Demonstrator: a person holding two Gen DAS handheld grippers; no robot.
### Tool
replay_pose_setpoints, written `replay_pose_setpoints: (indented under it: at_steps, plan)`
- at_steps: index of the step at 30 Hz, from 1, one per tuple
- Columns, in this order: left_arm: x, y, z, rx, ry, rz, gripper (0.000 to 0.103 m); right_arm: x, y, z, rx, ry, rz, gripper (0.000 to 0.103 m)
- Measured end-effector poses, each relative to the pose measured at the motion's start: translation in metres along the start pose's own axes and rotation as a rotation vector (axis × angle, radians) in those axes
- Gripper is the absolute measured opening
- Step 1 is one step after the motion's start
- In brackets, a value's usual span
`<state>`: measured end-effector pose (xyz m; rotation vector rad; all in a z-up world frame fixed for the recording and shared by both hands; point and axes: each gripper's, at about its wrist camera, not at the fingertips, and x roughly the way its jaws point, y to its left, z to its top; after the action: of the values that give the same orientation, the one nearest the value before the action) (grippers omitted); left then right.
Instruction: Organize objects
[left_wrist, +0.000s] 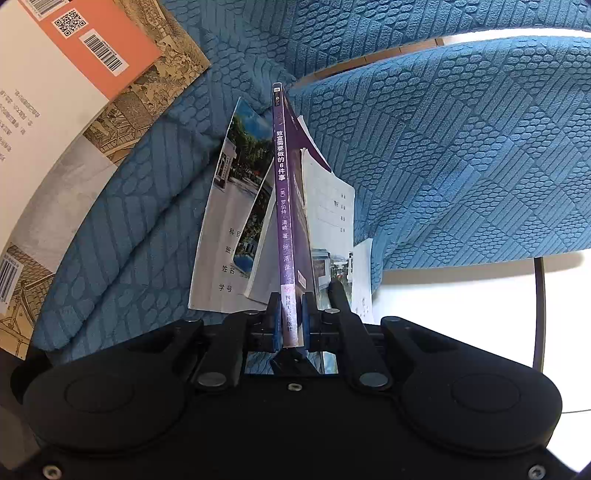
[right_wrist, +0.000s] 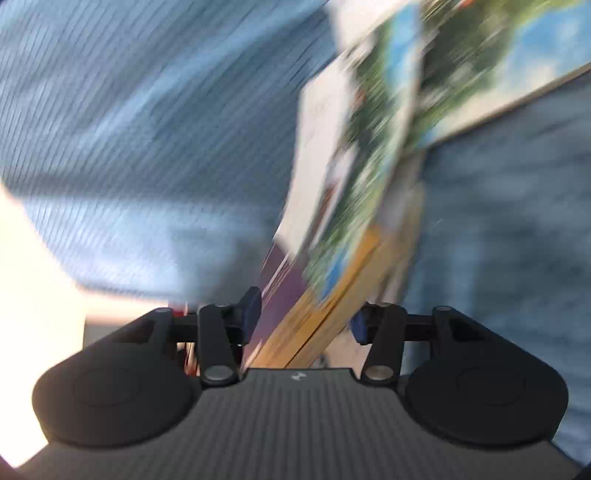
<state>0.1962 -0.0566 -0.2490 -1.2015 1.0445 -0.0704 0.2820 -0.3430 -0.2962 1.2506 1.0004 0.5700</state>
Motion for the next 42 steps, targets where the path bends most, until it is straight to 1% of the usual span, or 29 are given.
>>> replay_pose_setpoints:
  at_steps: [1,3,4,6,7,8,9,11,13,16,18,20,24,25,27,28,30,33,35,38,42]
  plan:
    - [-0.001,0.0,0.0,0.001,-0.003,0.003,0.008,0.003,0.002,-0.002,-0.023,0.004,-0.017,0.052]
    - [-0.003,0.0,0.0,0.0,-0.009,0.011,0.008,0.001,0.0,-0.001,-0.022,-0.025,-0.067,0.052]
    - [-0.004,0.001,0.0,-0.011,-0.012,0.014,0.008,-0.003,-0.004,0.002,-0.002,-0.05,-0.084,0.048]
    - [-0.006,0.002,0.001,-0.02,-0.014,0.009,0.008,-0.01,-0.009,0.007,0.03,-0.09,-0.074,0.047]
    - [-0.006,0.002,0.001,-0.022,-0.012,0.007,0.008,-0.011,-0.01,0.008,0.03,-0.091,-0.076,0.04]
    - [-0.005,0.002,0.001,-0.025,-0.012,0.006,0.008,-0.01,-0.009,0.007,0.014,-0.084,-0.081,0.037]
    - [-0.005,0.002,0.0,-0.023,-0.013,0.012,0.008,-0.01,-0.007,0.006,0.001,-0.076,-0.079,0.037]
    - [-0.004,0.002,0.001,-0.028,-0.014,0.02,0.01,-0.008,-0.004,0.006,-0.013,-0.043,-0.047,0.035]
    - [-0.001,0.003,0.001,-0.047,0.003,0.02,0.011,-0.006,-0.001,0.003,-0.035,-0.026,-0.02,0.03]
    - [0.005,0.006,0.001,-0.065,0.008,0.029,0.015,-0.005,0.005,0.001,-0.065,-0.031,-0.019,0.025]
    - [0.011,0.01,0.0,-0.091,0.008,0.028,0.026,-0.005,0.006,-0.001,-0.065,-0.023,-0.01,0.022]
    - [0.017,0.012,-0.001,-0.098,0.006,0.031,0.027,-0.005,0.008,-0.003,-0.08,-0.014,-0.007,0.022]
    - [0.02,0.015,-0.004,-0.103,0.001,0.003,0.025,-0.01,0.01,-0.008,-0.082,-0.011,0.008,0.021]
    - [0.019,0.016,-0.004,-0.108,0.002,-0.009,0.024,-0.011,0.01,-0.01,-0.077,-0.013,0.014,0.022]
    - [0.014,0.017,-0.004,-0.109,0.001,-0.042,0.016,-0.009,0.009,-0.009,-0.054,-0.016,0.03,0.023]
    - [0.011,0.016,-0.003,-0.098,0.006,-0.054,0.014,-0.009,0.007,-0.01,-0.03,-0.012,0.044,0.025]
    - [0.005,0.012,-0.001,-0.072,0.011,-0.052,0.011,-0.004,0.005,-0.009,0.011,0.007,0.061,0.028]
    - [-0.005,0.008,0.0,-0.04,0.008,-0.052,0.011,0.0,0.008,-0.01,0.005,0.024,0.069,0.032]
    - [-0.012,0.007,-0.001,-0.025,0.005,-0.045,0.01,0.002,0.01,-0.013,-0.001,0.03,0.057,0.033]
    - [-0.023,0.014,0.0,-0.027,0.008,-0.035,0.01,0.004,0.005,-0.019,0.036,0.034,0.031,0.034]
    - [-0.039,0.027,0.003,-0.036,0.014,-0.037,0.01,-0.002,0.0,-0.026,0.056,0.018,-0.024,0.034]
